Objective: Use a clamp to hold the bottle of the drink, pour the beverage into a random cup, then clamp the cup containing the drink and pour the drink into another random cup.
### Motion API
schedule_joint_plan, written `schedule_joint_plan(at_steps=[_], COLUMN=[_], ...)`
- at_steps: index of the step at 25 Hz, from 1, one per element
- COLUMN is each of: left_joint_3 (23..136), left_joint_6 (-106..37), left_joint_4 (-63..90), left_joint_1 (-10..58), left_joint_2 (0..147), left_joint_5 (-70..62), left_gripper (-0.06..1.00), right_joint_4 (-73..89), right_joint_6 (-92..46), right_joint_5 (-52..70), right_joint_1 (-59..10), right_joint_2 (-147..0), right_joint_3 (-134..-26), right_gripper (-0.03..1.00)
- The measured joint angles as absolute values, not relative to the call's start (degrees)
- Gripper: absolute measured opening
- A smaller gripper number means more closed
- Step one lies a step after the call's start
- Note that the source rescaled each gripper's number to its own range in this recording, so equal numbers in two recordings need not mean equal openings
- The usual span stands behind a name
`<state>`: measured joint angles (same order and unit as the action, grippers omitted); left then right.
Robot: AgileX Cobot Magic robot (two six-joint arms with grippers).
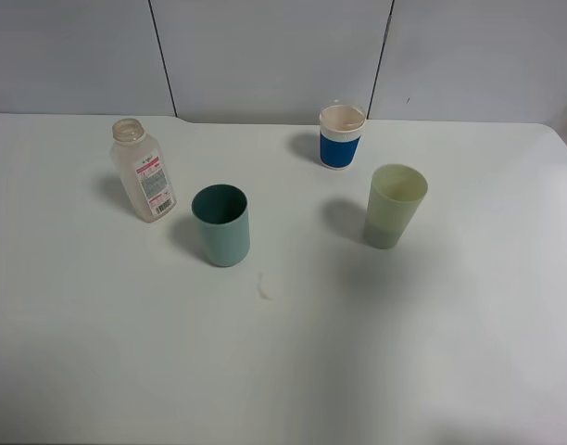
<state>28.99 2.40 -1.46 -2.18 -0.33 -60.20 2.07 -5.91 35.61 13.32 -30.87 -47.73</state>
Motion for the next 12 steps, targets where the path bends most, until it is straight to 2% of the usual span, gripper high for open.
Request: schedule_joint_plan(at_steps=[2,5,7,12], left_joint_3=[28.99,28.99,28.99,28.99], left_joint_6=[2.4,2.4,2.4,2.4], left_joint_4=[-1.46,-1.46,-1.46,-1.46], left_joint_1=[-2.18,-2.18,-2.18,-2.18], left_joint_2=[-0.33,-0.33,-0.33,-0.33], left_joint_5=[-60.2,-60.2,-60.2,-60.26], left_gripper=[1.0,1.0,1.0,1.0], right_joint_4=[2.07,2.07,2.07,2.07], right_joint_6=[-5.98,-6.3,-6.3,-6.91], right_joint_5=[38.77,47.14,51.05,53.12], right_joint_1=[13.32,13.37,13.09,10.58], right_joint_2=[-27.16,-21.22,-18.75,-13.48], right_joint_3=[-47.73,-47.73,-47.73,-45.3], right_gripper=[0.6,0.72,0.76,0.78])
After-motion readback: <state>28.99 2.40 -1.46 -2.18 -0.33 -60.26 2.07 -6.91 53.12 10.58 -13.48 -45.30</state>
